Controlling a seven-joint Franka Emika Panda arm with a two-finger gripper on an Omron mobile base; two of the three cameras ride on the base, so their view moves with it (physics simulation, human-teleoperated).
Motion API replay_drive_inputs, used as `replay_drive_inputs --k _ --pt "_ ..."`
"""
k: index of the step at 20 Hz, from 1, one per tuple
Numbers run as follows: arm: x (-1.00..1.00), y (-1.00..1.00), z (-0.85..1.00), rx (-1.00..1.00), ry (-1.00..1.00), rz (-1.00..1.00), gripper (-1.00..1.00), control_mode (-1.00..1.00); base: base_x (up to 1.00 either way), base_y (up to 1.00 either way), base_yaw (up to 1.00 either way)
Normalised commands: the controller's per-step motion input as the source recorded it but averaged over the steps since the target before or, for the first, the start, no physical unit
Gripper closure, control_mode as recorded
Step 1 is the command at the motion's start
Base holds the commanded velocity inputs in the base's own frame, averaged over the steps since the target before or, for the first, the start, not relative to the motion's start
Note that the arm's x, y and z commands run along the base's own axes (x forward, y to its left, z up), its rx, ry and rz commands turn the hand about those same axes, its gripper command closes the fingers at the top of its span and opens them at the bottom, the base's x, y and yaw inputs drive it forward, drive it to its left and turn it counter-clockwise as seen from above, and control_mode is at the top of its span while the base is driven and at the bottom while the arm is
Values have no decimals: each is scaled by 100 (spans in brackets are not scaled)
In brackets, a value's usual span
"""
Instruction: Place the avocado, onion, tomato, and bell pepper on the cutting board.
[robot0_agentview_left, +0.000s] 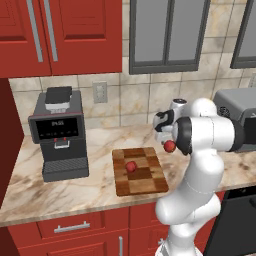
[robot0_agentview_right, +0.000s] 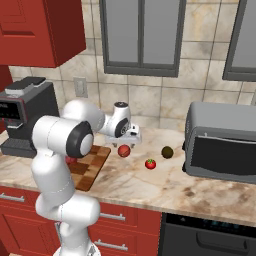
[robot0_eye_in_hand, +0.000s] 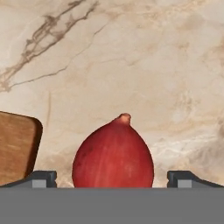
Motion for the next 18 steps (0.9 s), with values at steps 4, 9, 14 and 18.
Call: replay_drive_inputs --k 4,9,14,18 --pt "2 0 -20 0 5 0 -100 -100 0 0 0" --pt "0 0 -18 0 1 0 -100 -100 0 0 0" --pt "0 0 -22 0 2 0 100 -100 0 0 0" --pt "0 0 -8 0 0 -1 100 -100 0 0 0"
